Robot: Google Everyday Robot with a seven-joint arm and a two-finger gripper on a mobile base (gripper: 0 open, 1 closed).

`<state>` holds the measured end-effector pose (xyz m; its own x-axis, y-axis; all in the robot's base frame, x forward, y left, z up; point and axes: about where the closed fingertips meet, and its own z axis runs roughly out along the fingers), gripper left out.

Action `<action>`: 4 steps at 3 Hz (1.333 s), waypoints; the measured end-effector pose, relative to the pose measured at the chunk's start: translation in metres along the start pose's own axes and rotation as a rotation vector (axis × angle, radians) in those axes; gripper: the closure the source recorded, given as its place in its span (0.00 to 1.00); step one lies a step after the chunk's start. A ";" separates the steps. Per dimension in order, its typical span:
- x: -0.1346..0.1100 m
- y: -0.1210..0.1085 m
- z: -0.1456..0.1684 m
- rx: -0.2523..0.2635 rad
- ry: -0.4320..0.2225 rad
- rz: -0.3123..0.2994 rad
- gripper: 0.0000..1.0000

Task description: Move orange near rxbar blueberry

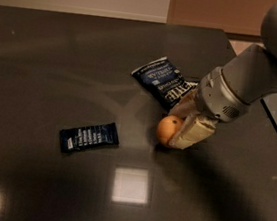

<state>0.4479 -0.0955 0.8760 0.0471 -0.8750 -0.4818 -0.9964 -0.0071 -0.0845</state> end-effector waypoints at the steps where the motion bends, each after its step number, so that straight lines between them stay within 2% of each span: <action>1: -0.025 0.001 0.019 -0.029 -0.026 -0.039 1.00; 3: -0.059 -0.002 0.040 -0.067 -0.063 -0.104 1.00; 4: -0.065 -0.003 0.048 -0.078 -0.068 -0.123 1.00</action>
Offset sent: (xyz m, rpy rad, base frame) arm 0.0014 0.0816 -0.0098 0.0659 0.0157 0.1465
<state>0.4511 -0.0154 0.8652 0.1708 -0.8303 -0.5305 -0.9852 -0.1516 -0.0800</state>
